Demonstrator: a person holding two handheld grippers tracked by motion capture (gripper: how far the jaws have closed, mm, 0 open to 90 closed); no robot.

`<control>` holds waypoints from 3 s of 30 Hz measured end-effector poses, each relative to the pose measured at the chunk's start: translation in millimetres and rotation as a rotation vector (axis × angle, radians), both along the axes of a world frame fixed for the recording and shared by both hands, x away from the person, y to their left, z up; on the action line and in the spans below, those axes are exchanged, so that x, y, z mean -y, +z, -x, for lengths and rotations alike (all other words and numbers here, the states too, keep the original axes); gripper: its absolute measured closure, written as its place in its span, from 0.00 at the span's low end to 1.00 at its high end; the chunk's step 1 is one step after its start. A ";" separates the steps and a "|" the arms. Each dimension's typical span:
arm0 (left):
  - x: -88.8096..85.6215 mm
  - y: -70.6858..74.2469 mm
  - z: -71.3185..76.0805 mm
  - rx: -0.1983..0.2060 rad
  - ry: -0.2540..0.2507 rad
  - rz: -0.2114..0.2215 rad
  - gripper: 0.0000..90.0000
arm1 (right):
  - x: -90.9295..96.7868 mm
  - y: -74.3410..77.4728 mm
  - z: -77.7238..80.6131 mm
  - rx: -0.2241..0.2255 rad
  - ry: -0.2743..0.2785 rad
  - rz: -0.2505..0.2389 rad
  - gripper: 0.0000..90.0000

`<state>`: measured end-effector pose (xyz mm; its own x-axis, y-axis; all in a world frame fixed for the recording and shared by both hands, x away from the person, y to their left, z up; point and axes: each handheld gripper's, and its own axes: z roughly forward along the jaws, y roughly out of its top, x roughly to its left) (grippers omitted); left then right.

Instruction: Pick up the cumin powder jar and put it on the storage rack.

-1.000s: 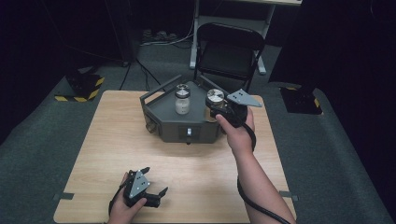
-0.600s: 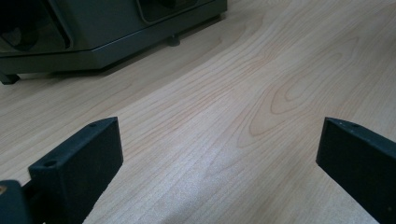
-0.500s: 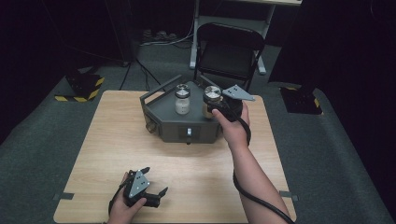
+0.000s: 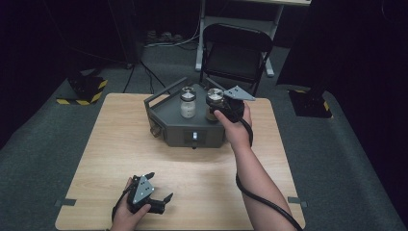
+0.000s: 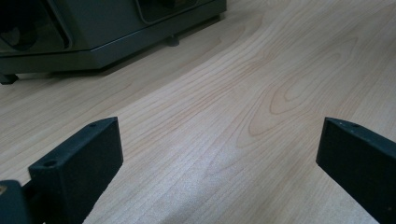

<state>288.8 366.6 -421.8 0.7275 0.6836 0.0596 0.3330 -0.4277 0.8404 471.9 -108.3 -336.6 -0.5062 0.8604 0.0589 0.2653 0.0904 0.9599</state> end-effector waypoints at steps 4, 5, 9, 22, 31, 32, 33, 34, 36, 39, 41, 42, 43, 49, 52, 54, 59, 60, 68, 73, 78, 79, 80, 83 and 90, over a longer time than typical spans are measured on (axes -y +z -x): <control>-0.5 -0.3 0.0 -0.002 0.001 0.005 0.01 | -4.6 -2.6 -3.9 -0.003 0.003 0.006 0.39; -0.6 -0.3 0.0 -0.002 0.001 0.005 0.01 | -5.2 -3.2 -4.7 -0.004 0.003 0.007 0.39; -1.0 -0.1 0.0 0.000 -0.001 0.003 0.01 | -8.3 -6.0 -9.4 -0.012 0.001 0.009 0.39; -1.7 0.2 -1.0 -0.005 -0.001 0.006 0.01 | -9.2 -12.1 -18.5 -0.026 -0.004 -0.006 0.39; -1.0 -0.1 -0.3 -0.001 -0.003 0.003 0.01 | -8.3 -15.9 -17.3 -0.016 -0.006 -0.015 0.39; -0.9 0.0 -0.3 -0.002 -0.002 0.003 0.01 | -8.2 -16.2 -17.2 -0.016 -0.006 -0.015 0.39; -0.9 0.1 -0.3 -0.002 -0.002 0.003 0.01 | -8.2 -16.6 -16.9 -0.014 -0.006 -0.015 0.39; -0.8 0.1 -0.3 -0.002 -0.002 0.002 0.01 | -8.3 -16.9 -16.8 -0.012 -0.005 -0.014 0.39; -0.7 0.1 -0.3 -0.002 -0.002 0.001 0.01 | -8.4 -17.4 -16.7 -0.012 -0.006 -0.016 0.38; -0.6 0.2 -0.3 0.001 -0.006 -0.001 0.01 | -8.5 -16.8 -17.0 -0.014 -0.006 -0.014 0.38; -0.4 0.0 -0.3 0.002 -0.007 -0.002 0.01 | -8.8 -16.1 -16.9 -0.018 -0.009 -0.016 0.38; -0.3 0.1 -0.3 0.002 -0.007 -0.003 0.01 | -9.0 -15.7 -17.0 -0.019 -0.009 -0.015 0.38; -0.3 0.1 -0.3 0.003 -0.008 -0.004 0.01 | -9.3 -15.0 -17.1 -0.020 -0.009 -0.011 0.38; -0.1 0.1 -0.3 0.002 -0.007 -0.003 0.01 | -8.7 -12.0 -19.8 -0.037 -0.005 -0.013 0.34; -0.6 0.0 -0.4 0.002 -0.009 -0.001 0.01 | -7.9 -11.3 -21.2 -0.045 0.000 -0.019 0.27; -0.6 -0.1 -0.3 0.002 -0.008 -0.001 0.01 | -6.9 -10.9 -21.9 -0.049 0.008 -0.023 0.23; -0.6 0.0 -0.6 0.001 -0.008 -0.002 0.01 | -9.0 -10.8 -17.6 -0.036 0.001 -0.033 0.01; -0.5 0.1 -0.6 0.001 -0.008 -0.002 0.01 | -8.3 -10.7 -17.0 -0.036 0.007 -0.040 0.00; 0.0 0.5 -0.6 0.001 -0.009 -0.007 0.01 | -7.9 -8.9 -6.2 -0.017 0.018 -0.042 0.00; 0.0 -0.1 -0.1 0.003 -0.008 -0.002 0.01 | -5.1 -6.9 -2.5 -0.012 0.018 -0.049 0.00; 0.1 0.3 -0.4 0.003 -0.010 -0.007 0.01 | -3.1 -4.6 1.3 -0.013 0.021 -0.052 0.00; 0.1 0.8 -0.6 0.002 -0.011 -0.010 0.01 | -2.7 -4.3 2.3 -0.012 0.023 -0.053 0.00; 0.2 0.9 -0.6 0.002 -0.011 -0.011 0.01 | -2.3 -3.9 3.7 -0.010 0.026 -0.051 0.00; 0.4 0.6 -0.2 0.004 -0.011 -0.010 0.01 | -1.4 -3.0 6.5 -0.006 0.031 -0.046 0.00; 0.6 0.6 -0.5 0.004 -0.012 -0.012 0.01 | 2.6 -1.4 16.9 0.004 0.033 -0.050 0.00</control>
<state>289.2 366.0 -421.3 0.7354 0.6739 0.0703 0.3245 -0.4413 0.8366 455.0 -110.9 -338.0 -0.5349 0.8390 0.0997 0.2596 0.0509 0.9644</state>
